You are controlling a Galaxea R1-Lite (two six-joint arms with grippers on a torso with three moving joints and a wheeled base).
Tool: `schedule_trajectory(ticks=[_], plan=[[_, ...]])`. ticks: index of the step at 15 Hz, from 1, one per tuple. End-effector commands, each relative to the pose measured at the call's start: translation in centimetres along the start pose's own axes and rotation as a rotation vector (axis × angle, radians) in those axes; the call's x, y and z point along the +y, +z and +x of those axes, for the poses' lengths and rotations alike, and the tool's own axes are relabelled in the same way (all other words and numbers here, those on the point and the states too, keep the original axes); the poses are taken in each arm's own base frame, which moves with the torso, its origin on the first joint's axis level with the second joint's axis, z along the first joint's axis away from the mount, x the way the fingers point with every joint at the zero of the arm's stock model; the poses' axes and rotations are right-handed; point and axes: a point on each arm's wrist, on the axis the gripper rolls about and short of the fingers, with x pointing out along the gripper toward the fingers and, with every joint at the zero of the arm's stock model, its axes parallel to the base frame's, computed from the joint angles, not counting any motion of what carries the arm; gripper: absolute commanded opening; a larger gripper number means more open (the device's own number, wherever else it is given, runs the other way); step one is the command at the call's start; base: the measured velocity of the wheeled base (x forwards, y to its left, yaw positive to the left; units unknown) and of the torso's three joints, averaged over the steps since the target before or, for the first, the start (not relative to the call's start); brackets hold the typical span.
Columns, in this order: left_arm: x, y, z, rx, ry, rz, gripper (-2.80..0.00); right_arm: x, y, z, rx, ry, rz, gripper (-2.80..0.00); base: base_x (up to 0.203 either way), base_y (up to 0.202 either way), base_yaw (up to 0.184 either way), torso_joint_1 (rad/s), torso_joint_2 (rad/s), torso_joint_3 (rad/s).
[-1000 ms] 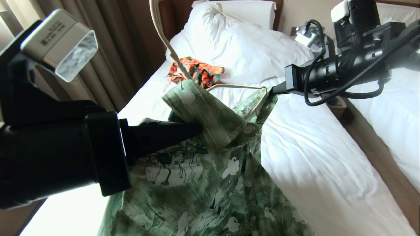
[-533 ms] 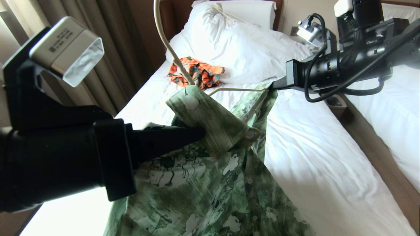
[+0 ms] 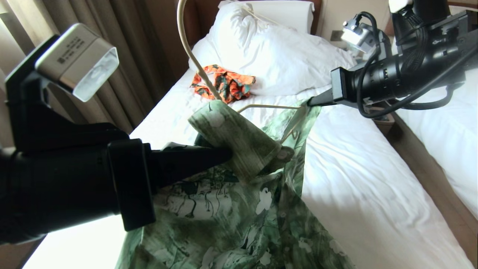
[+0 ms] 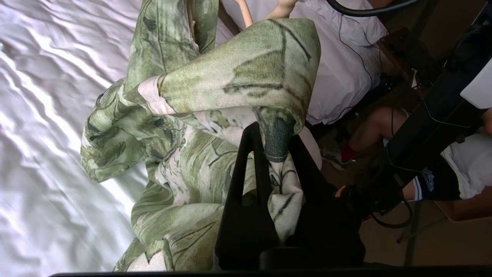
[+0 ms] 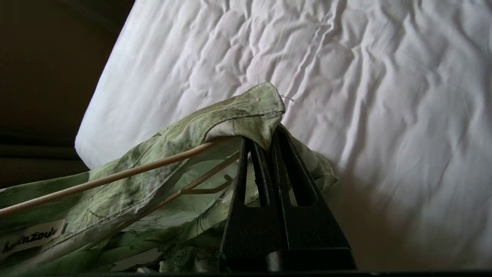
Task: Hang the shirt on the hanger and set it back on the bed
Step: Hook the other side of the shirt onto the hanger
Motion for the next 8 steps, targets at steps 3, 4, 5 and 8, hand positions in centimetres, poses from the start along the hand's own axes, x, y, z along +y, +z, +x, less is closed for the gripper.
schedule_trajectory(ticks=[3, 4, 5, 8], plan=[[0.0, 0.0, 0.1, 0.002, -0.001, -0.003, -2.80, 1.2, 0.2, -1.3, -0.024, 0.027, -0.014, -2.80, 0.000, 0.000, 0.000, 0.000, 0.00, 0.000], [0.0, -0.1, 0.1, 0.004, -0.003, -0.003, -2.80, 1.4, 0.2, -1.5, -0.030, 0.032, -0.018, -2.80, 0.000, 0.000, 0.000, 0.000, 0.00, 0.000], [0.0, 0.0, 0.1, 0.004, -0.005, -0.003, -2.80, 1.5, 0.4, -1.6, -0.045, 0.039, -0.022, -2.80, 0.000, 0.000, 0.000, 0.000, 0.00, 0.000], [0.0, -0.1, 0.2, 0.006, -0.004, -0.003, -2.80, 2.7, 0.6, -1.4, -0.081, 0.081, -0.046, -2.80, 0.000, 0.000, 0.000, 0.000, 0.00, 0.000]])
